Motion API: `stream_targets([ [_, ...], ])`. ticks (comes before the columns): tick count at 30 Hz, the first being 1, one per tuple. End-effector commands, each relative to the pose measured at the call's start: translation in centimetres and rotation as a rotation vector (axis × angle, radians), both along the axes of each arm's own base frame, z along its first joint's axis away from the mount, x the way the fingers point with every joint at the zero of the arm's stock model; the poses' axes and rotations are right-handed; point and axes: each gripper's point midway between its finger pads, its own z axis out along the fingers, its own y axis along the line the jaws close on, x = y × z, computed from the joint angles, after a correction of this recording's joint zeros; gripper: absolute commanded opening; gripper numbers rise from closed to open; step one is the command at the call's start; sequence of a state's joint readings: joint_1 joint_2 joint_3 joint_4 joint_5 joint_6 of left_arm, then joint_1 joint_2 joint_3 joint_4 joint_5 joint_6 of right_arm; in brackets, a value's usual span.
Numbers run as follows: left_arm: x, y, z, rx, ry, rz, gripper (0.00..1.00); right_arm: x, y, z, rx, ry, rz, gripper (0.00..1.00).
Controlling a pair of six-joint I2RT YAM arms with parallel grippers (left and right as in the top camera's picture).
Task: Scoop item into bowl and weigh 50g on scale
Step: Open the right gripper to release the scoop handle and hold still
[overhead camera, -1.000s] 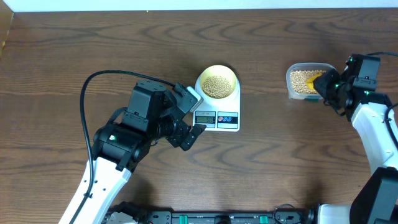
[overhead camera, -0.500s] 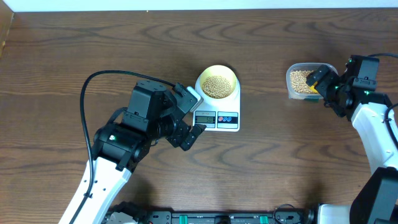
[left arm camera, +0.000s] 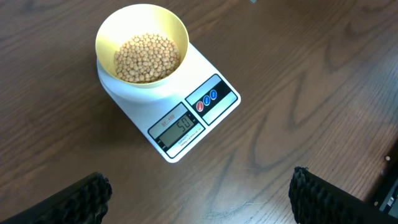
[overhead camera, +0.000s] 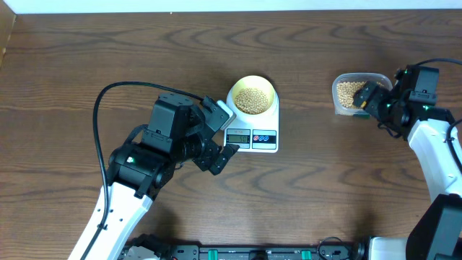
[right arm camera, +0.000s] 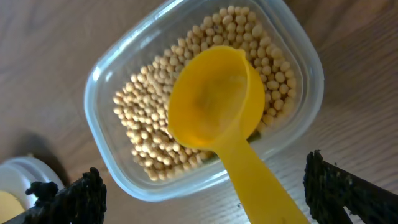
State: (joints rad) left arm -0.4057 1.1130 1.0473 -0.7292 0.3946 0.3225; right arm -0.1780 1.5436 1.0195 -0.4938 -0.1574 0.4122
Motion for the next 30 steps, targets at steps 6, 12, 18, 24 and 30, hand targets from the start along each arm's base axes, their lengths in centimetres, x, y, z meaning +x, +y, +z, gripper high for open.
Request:
stream_targets([
  [6,0.0,0.0,0.0,-0.001,-0.002,-0.015,0.94,-0.7,0.4,1.9,-0.063,-0.029,0.106,0.99],
  [12,0.0,0.0,0.0,0.000,-0.002,-0.014,0.94,-0.9,0.0,4.4,-0.134,-0.100,0.157,0.99],
  [18,0.0,0.0,0.0,-0.001,-0.003,-0.015,0.94,-1.5,-0.8,5.5,-0.159,-0.117,0.143,0.99],
  [24,0.0,0.0,0.0,0.000,-0.002,-0.014,0.94,-1.8,-1.0,5.4,-0.163,-0.103,0.141,0.99],
  [30,0.0,0.0,0.0,-0.001,-0.002,-0.015,0.94,-2.3,-0.9,5.3,-0.200,-0.088,0.210,0.99],
])
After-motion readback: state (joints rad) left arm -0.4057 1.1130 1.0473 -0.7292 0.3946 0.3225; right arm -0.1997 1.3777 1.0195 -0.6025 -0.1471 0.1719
